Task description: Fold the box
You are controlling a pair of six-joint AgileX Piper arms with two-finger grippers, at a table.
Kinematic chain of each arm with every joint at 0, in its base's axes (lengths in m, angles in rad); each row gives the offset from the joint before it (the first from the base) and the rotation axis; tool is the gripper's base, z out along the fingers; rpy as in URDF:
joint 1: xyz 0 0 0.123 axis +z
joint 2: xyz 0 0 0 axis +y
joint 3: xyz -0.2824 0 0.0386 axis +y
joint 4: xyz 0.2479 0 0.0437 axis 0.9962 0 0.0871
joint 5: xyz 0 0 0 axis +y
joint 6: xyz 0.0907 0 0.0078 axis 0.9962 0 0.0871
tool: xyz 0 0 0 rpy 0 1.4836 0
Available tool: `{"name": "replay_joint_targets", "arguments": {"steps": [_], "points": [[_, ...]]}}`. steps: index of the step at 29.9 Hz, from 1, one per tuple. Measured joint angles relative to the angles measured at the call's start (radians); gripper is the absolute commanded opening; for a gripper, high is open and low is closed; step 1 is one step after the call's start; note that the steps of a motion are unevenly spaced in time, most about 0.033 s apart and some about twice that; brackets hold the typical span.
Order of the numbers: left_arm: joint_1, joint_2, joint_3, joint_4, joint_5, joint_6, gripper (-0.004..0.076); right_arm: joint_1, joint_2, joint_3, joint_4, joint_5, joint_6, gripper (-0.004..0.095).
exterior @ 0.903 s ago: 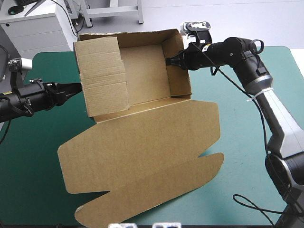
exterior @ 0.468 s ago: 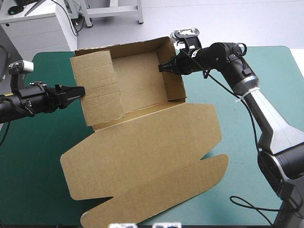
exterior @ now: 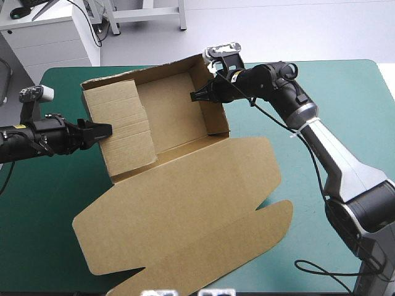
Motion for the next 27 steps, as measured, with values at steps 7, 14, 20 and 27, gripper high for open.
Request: {"name": "replay_joint_targets", "arguments": {"steps": [7, 14, 20, 27], "points": [[-0.054, -0.001, 0.000, 0.201, -0.015, -0.176, 0.0384, 0.052, 0.032, -0.064, -0.046, 0.015, 0.014, -0.0007], [-0.140, 0.017, 0.000, 0.403, -0.054, -0.347, 0.0384, 0.090, 0.034, -0.136, -0.098, 0.071, 0.040, -0.0008], [-0.156, 0.036, 0.000, 0.449, -0.107, -0.382, 0.0315, 0.093, 0.034, -0.147, -0.106, 0.143, 0.068, -0.0008], [-0.156, 0.048, 0.004, 0.424, -0.146, -0.375, -0.0008, 0.093, 0.029, -0.155, -0.189, 0.214, 0.141, -0.0008]]}}
